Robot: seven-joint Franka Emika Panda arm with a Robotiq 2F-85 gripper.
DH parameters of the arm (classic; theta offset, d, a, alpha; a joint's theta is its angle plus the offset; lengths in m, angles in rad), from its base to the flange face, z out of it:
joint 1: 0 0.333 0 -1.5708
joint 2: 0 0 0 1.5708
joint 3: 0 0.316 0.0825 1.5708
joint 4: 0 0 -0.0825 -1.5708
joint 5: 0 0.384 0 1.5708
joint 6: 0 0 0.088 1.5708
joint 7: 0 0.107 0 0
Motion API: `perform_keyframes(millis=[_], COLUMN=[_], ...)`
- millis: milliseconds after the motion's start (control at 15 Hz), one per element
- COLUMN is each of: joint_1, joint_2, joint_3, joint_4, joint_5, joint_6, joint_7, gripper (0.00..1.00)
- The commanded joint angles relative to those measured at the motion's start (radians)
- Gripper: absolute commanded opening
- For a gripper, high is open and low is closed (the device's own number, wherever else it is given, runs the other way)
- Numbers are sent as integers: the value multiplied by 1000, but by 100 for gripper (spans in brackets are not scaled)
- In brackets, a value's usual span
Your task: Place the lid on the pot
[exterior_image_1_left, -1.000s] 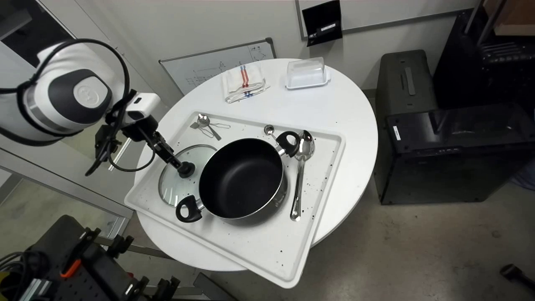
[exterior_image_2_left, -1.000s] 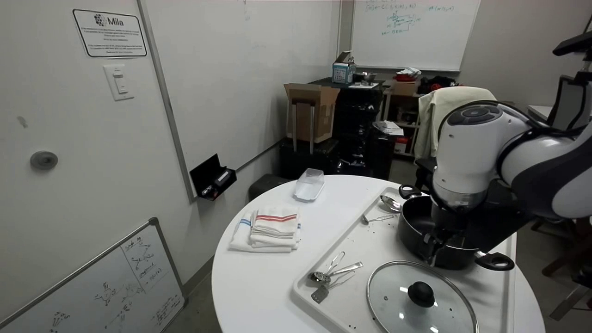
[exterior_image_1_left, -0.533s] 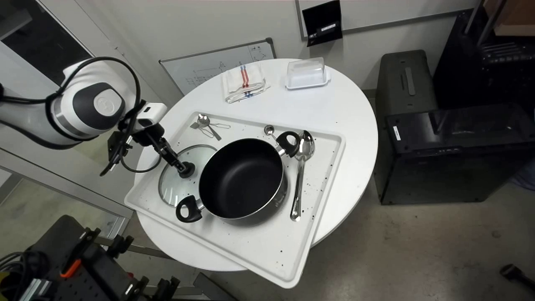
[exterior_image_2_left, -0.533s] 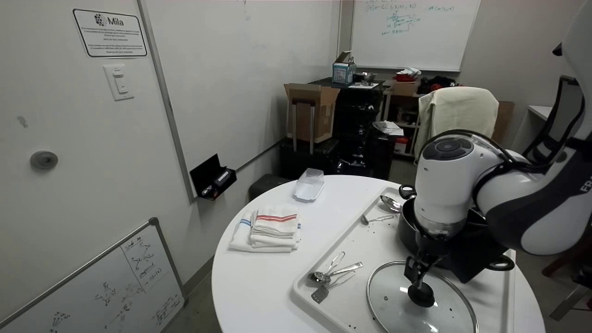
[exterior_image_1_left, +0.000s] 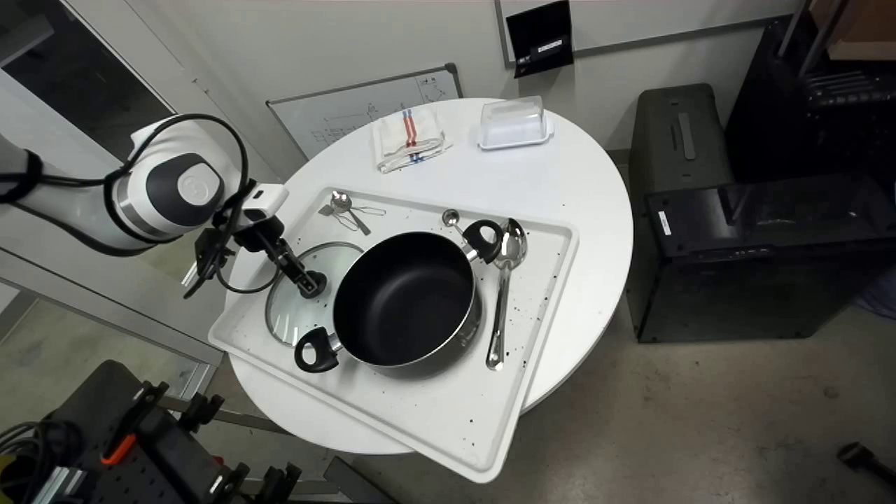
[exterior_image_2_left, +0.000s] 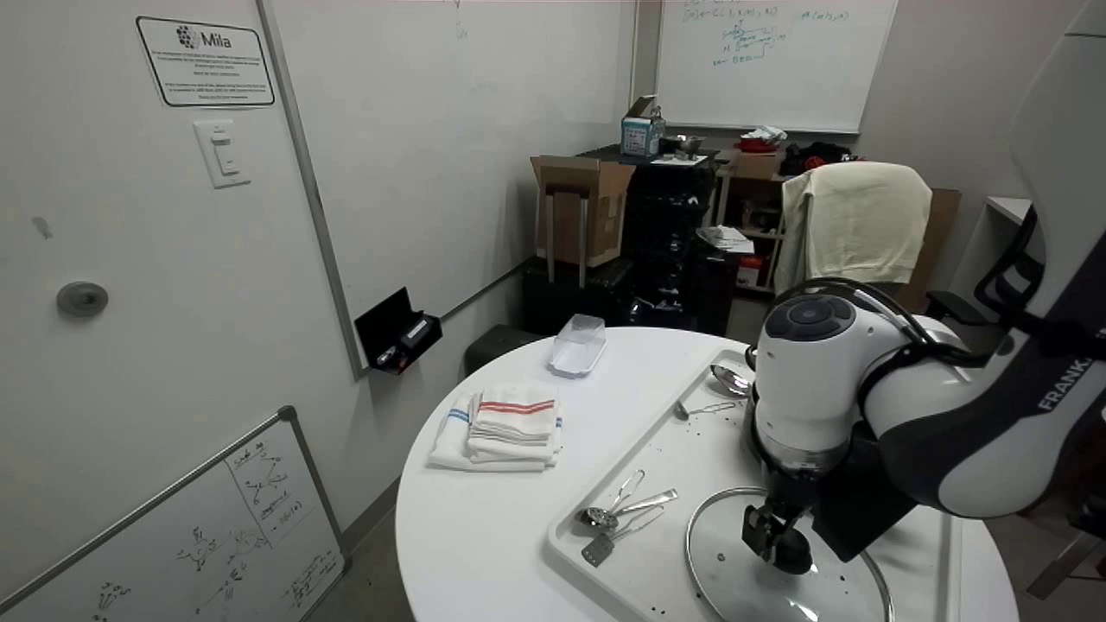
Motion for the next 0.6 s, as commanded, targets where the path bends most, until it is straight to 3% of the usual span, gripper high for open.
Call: perform_keyframes(millis=[0,133,200,333,533], joint_1=[25,25,24,27,28], joint_2=[44,50,48,48,46], joint_3=[-20,-19,-16,-16,-14], joint_4=[42,47,45,44,36], joint_5=[48,58,62,64,70], joint_6=[22,24,28,32,40], joint_7=[-29,-31,-33,-35,-39], gripper=[100,100,75,67,45])
